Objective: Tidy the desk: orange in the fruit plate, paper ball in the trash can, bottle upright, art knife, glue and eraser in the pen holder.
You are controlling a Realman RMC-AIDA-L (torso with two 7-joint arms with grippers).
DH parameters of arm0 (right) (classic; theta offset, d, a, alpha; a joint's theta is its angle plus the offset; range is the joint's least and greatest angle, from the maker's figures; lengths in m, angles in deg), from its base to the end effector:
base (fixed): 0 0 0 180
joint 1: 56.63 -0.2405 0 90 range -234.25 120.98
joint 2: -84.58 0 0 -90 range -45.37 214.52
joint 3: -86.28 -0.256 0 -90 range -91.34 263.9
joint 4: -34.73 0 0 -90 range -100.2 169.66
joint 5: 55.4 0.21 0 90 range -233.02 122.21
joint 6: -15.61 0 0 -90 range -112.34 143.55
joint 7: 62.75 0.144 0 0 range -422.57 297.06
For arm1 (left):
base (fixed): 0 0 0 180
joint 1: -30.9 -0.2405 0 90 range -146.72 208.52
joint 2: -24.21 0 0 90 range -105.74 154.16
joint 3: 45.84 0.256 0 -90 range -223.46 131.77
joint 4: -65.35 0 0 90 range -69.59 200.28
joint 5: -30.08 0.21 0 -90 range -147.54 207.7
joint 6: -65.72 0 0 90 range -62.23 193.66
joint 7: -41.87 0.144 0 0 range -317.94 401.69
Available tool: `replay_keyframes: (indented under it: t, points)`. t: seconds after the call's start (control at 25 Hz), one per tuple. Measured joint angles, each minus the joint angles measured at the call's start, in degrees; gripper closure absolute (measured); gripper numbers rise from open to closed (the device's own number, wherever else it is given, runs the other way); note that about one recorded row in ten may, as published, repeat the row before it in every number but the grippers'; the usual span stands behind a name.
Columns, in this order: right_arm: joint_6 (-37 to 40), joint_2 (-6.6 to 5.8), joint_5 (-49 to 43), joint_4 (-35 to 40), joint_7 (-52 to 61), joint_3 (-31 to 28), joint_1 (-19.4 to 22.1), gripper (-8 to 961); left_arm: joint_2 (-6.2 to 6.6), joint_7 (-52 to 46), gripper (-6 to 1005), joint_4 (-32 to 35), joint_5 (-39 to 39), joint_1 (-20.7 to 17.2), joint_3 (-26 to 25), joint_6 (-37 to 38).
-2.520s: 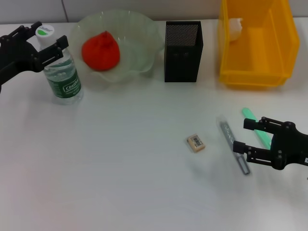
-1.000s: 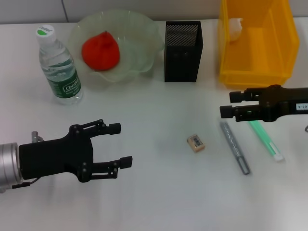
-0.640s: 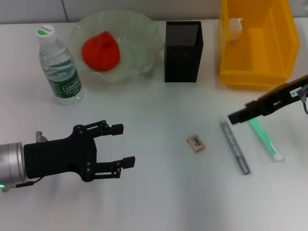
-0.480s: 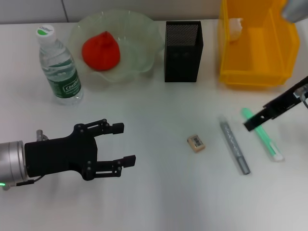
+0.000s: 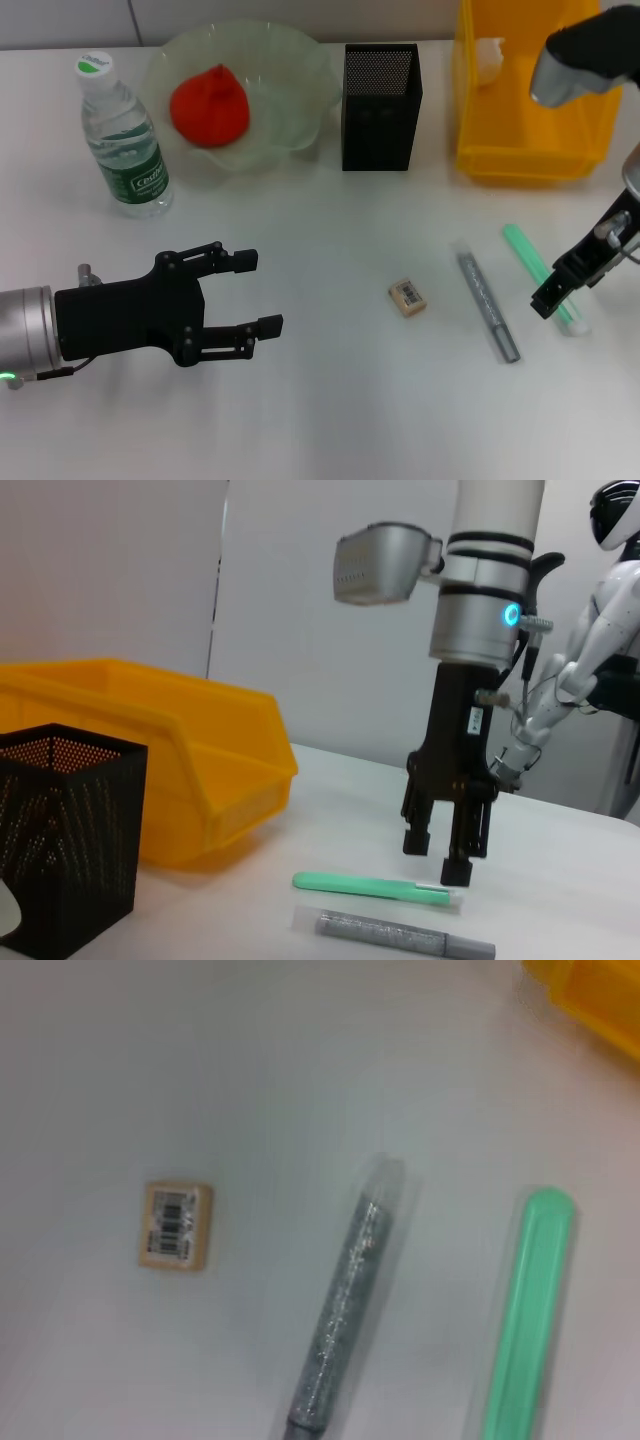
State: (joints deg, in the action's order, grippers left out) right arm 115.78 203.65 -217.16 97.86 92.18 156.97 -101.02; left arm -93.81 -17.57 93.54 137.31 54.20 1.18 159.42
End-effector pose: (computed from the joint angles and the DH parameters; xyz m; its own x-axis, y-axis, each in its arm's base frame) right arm 0.2056 0.3589 0.0106 0.4195 -0.8375 0.3500 -0.6676 -0.5460 -0.5062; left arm -0.2872 0.2712 -0.0265 0.8099 0.2106 0.5474 0.3191 -0.9413 -0.1099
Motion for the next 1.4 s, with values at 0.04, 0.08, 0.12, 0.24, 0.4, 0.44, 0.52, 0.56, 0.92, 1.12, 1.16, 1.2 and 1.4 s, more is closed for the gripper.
replay_keyframes:
  t: [0.04, 0.08, 0.12, 0.24, 0.4, 0.44, 0.52, 0.56, 0.92, 1.12, 1.16, 1.2, 1.4]
  points:
    - [-1.2, 0.01, -0.3, -1.5, 0.0, 0.1, 0.0, 313, -0.01, -0.1, 159, -0.1, 0.0, 0.0, 0.0, -0.1]
    - [-1.2, 0.01, -0.3, -1.5, 0.0, 0.1, 0.0, 314, -0.01, -0.1, 159, -0.4, 0.0, 0.2, 0.0, -0.4]
    - [-1.6, 0.02, -0.5, -2.1, 0.0, 0.2, 0.0, 315, -0.01, -0.2, 159, -0.5, 0.0, 0.3, 0.0, -0.5]
    - [-3.3, 0.03, -0.9, -2.9, 0.0, 0.9, 0.2, 317, -0.01, -0.5, 159, -0.7, 0.0, 0.5, 0.0, -0.8]
    - [-3.8, 0.04, -1.1, -3.0, 0.0, 1.7, 0.4, 320, -0.01, -1.0, 159, -0.7, 0.0, 0.8, 0.1, -1.2]
    - [-4.0, 0.06, -1.1, -3.1, 0.0, 1.9, 0.4, 320, -0.01, -1.1, 159, -0.7, 0.0, 0.8, 0.1, -1.2]
    - [-4.5, 0.12, -1.1, -3.4, 0.0, 2.4, 0.5, 322, -0.01, -1.3, 159, -0.7, 0.1, 1.0, 0.1, -1.2]
    - [-5.0, 0.17, -1.2, -3.6, -0.1, 2.9, 0.6, 323, -0.01, -1.4, 159, -0.7, 0.1, 1.1, 0.1, -1.2]
    - [-6.4, 0.2, -1.2, -4.8, -0.3, 3.1, 0.7, 561, 0.23, -2.1, 158, -0.5, 0.3, 1.6, 0.1, -0.9]
    - [-7.2, 0.2, -1.2, -5.5, -0.4, 3.5, 0.7, 589, 0.25, -2.1, 158, -0.3, 0.3, 1.6, 0.1, -1.0]
    - [-7.3, 0.2, -1.2, -5.7, -0.4, 3.8, 0.7, 591, 0.26, -2.1, 158, -0.2, 0.3, 1.6, 0.1, -1.0]
    - [-7.3, 0.2, -1.2, -5.7, -0.4, 3.8, 0.7, 592, 0.26, -2.1, 158, -0.2, 0.3, 1.6, 0.1, -1.0]
    - [-7.7, 0.2, -1.2, -5.8, -0.4, 4.4, 0.5, 600, 0.26, -2.1, 158, -0.2, 0.3, 1.7, -0.1, -1.1]
